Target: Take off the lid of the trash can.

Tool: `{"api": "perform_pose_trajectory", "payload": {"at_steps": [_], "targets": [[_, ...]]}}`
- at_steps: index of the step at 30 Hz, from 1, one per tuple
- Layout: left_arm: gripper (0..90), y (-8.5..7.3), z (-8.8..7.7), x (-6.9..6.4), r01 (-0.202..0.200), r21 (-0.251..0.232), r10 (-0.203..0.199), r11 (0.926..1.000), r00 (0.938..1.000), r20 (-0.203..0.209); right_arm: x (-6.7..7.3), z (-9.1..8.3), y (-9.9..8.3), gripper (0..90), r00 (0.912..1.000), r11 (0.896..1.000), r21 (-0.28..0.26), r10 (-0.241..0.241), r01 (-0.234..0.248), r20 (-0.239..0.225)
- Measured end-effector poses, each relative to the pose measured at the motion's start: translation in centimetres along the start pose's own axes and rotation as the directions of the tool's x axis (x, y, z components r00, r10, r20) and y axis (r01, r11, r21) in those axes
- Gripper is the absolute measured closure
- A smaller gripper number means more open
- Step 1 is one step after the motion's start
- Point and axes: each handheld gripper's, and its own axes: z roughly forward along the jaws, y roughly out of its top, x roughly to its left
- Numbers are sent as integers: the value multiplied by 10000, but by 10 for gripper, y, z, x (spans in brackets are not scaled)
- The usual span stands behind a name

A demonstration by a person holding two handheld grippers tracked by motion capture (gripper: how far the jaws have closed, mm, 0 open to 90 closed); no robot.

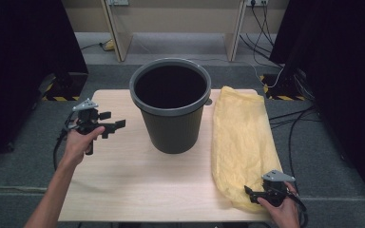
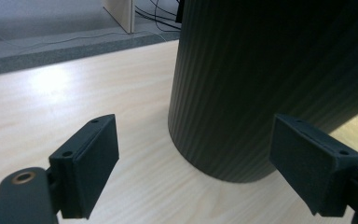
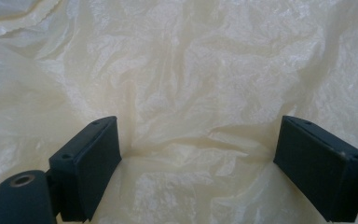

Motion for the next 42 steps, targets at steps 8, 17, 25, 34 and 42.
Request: {"api": "perform_pose_trajectory", "payload": {"at_steps": [8, 17, 25, 34, 42], "targets": [[172, 40, -1, 1, -94, -55, 93, 9999, 10000, -33, -1, 0, -1, 147, 10000, 10000, -25, -45, 45, -51], [171, 82, 6, 2, -89, -38, 90, 10000, 9999, 76, -1, 0, 0, 146, 10000, 10000, -13, -57, 57, -61], [167, 109, 7, 3, -49, -209, 46, 9998, 9999, -145, -1, 0, -1, 146, 9999, 10000, -40, -71, 71, -98], [196, 141, 11, 1, 39, -236, -43, 9997, 9999, -166, -1, 0, 0, 146, 9999, 10000, -4, -94, 94, -69], [365, 154, 32, -6, -156, 60, 157, 9999, 9997, -163, -1, 0, -1, 146, 9999, 10000, -44, -62, 61, -98]]}}
